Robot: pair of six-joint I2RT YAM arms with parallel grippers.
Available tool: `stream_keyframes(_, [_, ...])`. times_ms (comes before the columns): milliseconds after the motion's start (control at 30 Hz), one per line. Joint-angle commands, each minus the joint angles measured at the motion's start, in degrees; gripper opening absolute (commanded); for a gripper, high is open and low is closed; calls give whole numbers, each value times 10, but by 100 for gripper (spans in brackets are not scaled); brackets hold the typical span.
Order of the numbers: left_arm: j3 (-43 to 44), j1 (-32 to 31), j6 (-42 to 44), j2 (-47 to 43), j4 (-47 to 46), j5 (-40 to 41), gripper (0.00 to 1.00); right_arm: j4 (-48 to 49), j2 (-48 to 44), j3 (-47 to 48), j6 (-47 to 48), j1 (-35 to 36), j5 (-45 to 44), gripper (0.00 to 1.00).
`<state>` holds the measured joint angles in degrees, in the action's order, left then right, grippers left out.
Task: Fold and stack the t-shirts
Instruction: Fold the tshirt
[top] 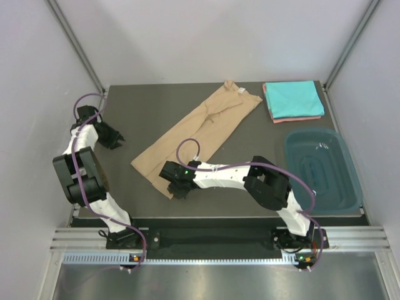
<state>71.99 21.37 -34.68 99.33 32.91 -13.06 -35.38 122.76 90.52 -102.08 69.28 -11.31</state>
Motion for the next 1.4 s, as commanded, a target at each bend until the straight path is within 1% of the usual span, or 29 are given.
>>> stream_keyframes(0, [3,6,-6,-8,-27,-9,34,6,8,11,4,9,-5,9])
stream_keyframes(33, [3,6,-5,-8,-27,-9,34,8,6,11,5,9,-5,3])
stream_keyframes(67, [3,5,-4,-8,-26,-9,34,10,4,5,7,9,-6,0])
stream_keyframes(233, [5,5,6,-12,-24,-17,35,22,-22,-14,48,9,-13,0])
stream_keyframes(400, [4,1,17,-13,-24,-34,35,15,-62,-62,84,8,-19,0])
stream_keyframes(467, [9,-9,28,-13,-19,-31,36,13,-81,-91,87,8,-16,0])
stream_keyframes(600, [27,-36,46,-17,13,7,36,15,-116,-145,96,8,-15,0])
stream_keyframes(767, [25,-69,64,-43,30,8,36,24,-176,-221,123,7,-9,0])
stream_keyframes(900, [23,-116,80,-64,54,24,37,29,-225,-283,144,8,-7,0])
stream_keyframes(967, [4,-133,79,-75,54,12,37,33,-254,-323,156,7,-5,0])
stream_keyframes(1000, [-2,-155,80,-87,56,13,37,33,-263,-336,158,7,-5,0])
stream_keyframes(1033, [-15,-167,80,-94,58,13,36,34,-284,-359,162,6,-5,0])
stream_keyframes(1100, [-30,-195,80,-116,57,6,37,36,-306,-378,180,4,-17,0])
stream_keyframes(1133, [-44,-200,79,-123,56,-2,37,35,-328,-394,186,2,-22,0])
stream_keyframes(1167, [-53,-205,73,-130,52,-34,37,36,-338,-402,195,1,-24,0])
stream_keyframes(1233, [-76,-213,70,-149,46,-56,37,36,-364,-429,228,-10,-25,0])
stream_keyframes(1300, [-90,-255,66,-167,46,-44,37,43,-380,-449,261,-15,-15,0])
stream_keyframes(1367, [-109,-279,59,-176,49,-33,37,47,-397,-474,285,-20,-4,0])
